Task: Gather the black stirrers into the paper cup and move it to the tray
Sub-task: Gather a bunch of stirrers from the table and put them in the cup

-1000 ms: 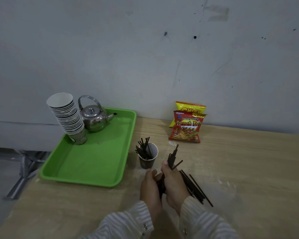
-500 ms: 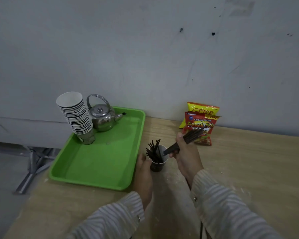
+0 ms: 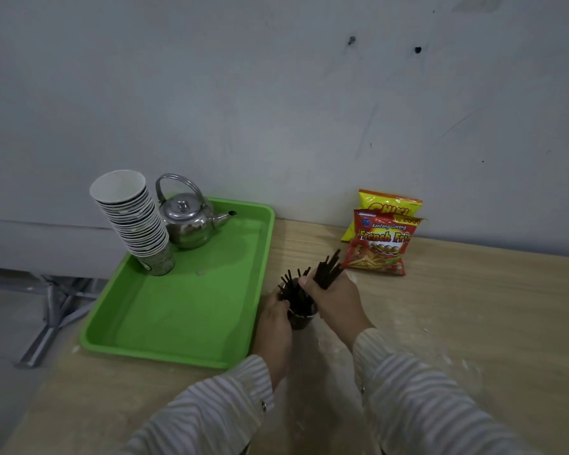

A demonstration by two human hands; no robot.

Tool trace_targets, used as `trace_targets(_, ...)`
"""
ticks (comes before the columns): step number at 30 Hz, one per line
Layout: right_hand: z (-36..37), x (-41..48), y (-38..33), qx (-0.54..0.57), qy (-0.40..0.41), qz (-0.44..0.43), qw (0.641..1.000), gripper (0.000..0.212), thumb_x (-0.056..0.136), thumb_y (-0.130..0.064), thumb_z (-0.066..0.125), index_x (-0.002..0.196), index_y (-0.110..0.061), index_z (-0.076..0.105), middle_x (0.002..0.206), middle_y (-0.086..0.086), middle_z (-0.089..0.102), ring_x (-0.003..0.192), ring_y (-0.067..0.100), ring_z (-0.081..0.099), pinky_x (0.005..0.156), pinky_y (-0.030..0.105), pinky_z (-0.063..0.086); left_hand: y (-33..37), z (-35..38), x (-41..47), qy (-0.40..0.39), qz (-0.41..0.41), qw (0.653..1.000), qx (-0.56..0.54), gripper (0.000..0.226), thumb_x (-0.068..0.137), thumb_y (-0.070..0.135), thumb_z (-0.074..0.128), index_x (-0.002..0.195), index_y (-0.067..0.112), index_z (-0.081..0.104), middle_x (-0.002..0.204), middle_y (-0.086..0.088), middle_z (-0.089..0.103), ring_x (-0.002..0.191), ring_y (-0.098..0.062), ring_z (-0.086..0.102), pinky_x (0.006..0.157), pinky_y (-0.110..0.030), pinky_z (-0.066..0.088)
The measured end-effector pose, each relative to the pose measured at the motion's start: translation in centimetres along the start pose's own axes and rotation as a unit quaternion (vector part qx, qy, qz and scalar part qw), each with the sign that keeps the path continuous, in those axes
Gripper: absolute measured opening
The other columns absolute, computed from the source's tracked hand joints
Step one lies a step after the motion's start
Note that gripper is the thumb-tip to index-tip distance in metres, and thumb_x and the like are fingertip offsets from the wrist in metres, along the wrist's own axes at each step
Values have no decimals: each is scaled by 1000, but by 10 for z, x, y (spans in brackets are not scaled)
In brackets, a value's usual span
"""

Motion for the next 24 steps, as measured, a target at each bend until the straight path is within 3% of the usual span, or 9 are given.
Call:
trace_targets(4,-1,1,-4,-32,5,-26,999,13,78,-22,73,81,-15,62,88,3,61,73,2,55,59,2,37,2,0,-2,-14,42,997,63,33,97,0,33,116,6,59,88,13,56,70,31,47,59,7,34)
trace_targets(7,-3,-2,-10,-82,-4,-72,994,7,77,-19,72,77,-16,66,85,1,50,72,-5,46,63,-5,31,4,0,-2,-10,67,992,106,32,97,-3,33,116,2,58,90,6,54,73,28,48,61,8,33)
trace_targets(10,-4,-3,-10,-79,-4,-74,994,6,77,-17,72,78,-15,67,86,0,49,73,-5,46,63,-6,32,8,-1,-3,4,84,985,150,31,97,-3,34,116,0,58,92,1,53,74,17,49,61,8,32)
trace_targets(14,-4,-6,-14,-46,3,-71,996,10,78,-21,71,73,-15,65,83,0,49,70,-6,49,62,-3,34,6,-1,-1,2,85,982,171,31,97,-2,35,117,3,59,96,3,54,78,18,45,64,7,32)
trace_targets(18,-6,-10,-18,3,11,-66,998,23,89,-23,58,67,-14,61,87,16,58,71,-11,47,65,-1,32,4,-2,-2,7,75,984,160,30,98,2,37,120,6,58,107,-5,57,84,7,50,71,5,32)
trace_targets(20,-6,-10,-18,-3,6,-61,998,26,93,-18,51,75,-7,65,91,20,59,74,-7,47,66,-2,30,1,-3,-3,10,60,990,125,30,99,13,38,124,11,53,113,-5,57,97,-9,53,85,-11,38)
trace_targets(21,-6,-11,-18,-20,3,-61,998,26,93,-16,49,78,-5,66,93,19,59,75,-6,46,67,-3,29,0,-4,-4,13,45,993,106,30,99,16,37,125,13,52,114,-5,57,102,-13,53,89,-21,40)
trace_targets(22,-6,-11,-18,-34,2,-62,998,25,93,-14,48,81,-5,67,95,18,59,76,-5,46,68,-5,29,0,-3,-4,16,42,994,101,30,99,17,36,125,13,51,115,-5,57,103,-12,54,89,-22,41)
trace_targets(24,-6,-11,-18,-46,-1,-65,997,24,93,-13,48,84,-5,68,97,17,57,79,-2,47,69,-5,29,4,-2,-5,25,54,992,114,30,98,8,35,121,8,55,112,-8,58,90,6,54,76,-2,38)
Point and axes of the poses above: each hand's wrist, its own x-axis towards the middle knuckle, its own z-axis out of the palm, y = z × x, the point moved 4 cm from there along x, towards the middle knuckle
